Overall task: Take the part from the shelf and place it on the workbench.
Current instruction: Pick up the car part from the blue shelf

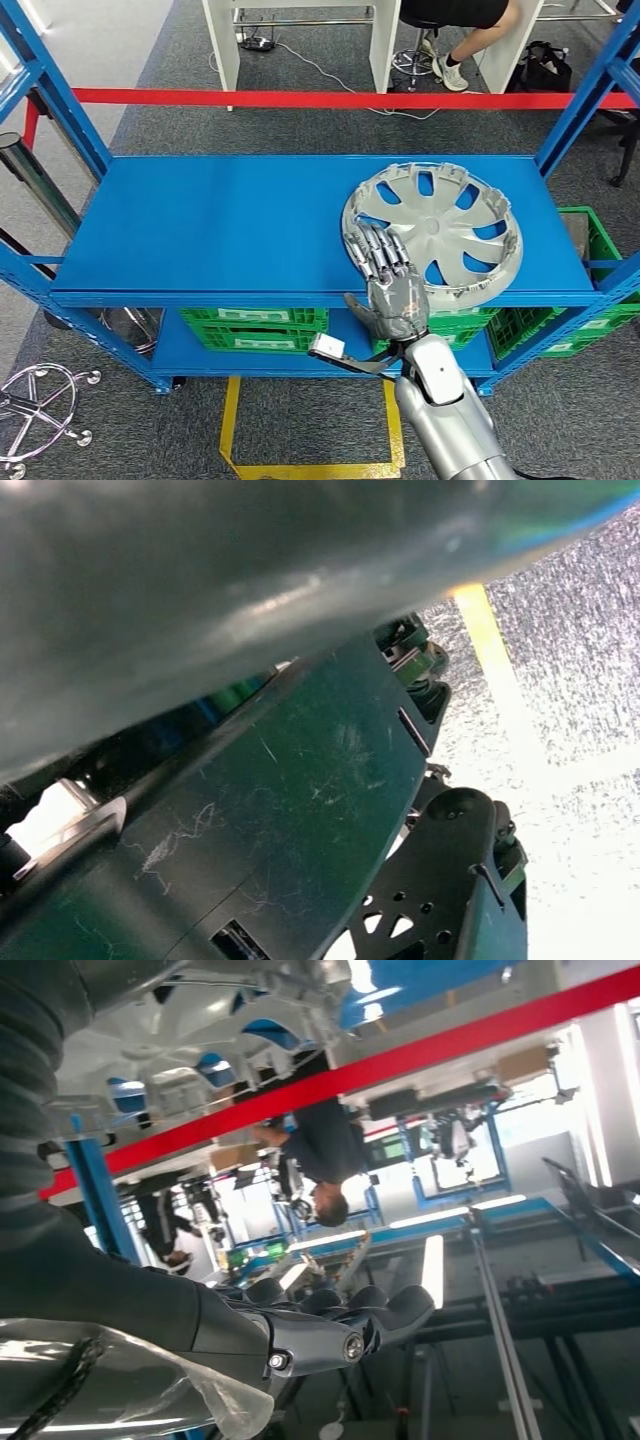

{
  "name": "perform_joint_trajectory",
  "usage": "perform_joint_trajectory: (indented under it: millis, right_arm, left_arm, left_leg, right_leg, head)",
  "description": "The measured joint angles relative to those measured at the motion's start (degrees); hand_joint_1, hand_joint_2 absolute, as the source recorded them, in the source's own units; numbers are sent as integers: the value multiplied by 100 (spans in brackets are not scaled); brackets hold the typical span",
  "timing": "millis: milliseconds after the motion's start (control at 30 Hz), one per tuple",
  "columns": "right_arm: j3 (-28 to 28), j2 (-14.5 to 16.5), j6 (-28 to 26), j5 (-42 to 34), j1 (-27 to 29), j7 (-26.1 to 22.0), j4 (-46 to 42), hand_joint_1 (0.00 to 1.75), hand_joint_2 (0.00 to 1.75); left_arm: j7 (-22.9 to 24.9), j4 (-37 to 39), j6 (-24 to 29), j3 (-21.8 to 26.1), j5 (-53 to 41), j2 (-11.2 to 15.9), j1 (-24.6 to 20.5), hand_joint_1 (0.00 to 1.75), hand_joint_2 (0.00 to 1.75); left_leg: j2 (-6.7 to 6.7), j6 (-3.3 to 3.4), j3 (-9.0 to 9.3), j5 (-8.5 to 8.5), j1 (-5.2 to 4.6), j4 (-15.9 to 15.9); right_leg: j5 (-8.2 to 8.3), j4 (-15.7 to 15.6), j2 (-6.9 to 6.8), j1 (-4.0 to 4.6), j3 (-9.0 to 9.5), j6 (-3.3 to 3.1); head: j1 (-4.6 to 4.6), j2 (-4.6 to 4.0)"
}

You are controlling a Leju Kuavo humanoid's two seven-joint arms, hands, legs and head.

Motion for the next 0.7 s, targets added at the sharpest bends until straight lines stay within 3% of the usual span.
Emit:
perform_joint_trajectory:
  millis: [233,700]
  right_arm:
    - [13,-299,0,108,-340,473,773,0,175]
    - [102,-643,-1,10,-651,726,1794,0,175]
  left_arm:
    - [-20,0,0,0,-54,-1,-2,0,0]
    - [-43,0,6,2,-75,-2,-3,0,0]
  left_leg:
    - [0,1,0,1,0,1]
    - [-1,1,0,1,-1,2]
  right_leg:
    - [3,0,-1,0,1,4]
    - [2,0,-2,0,1,4]
  head:
    - [-1,0]
    - [-1,0]
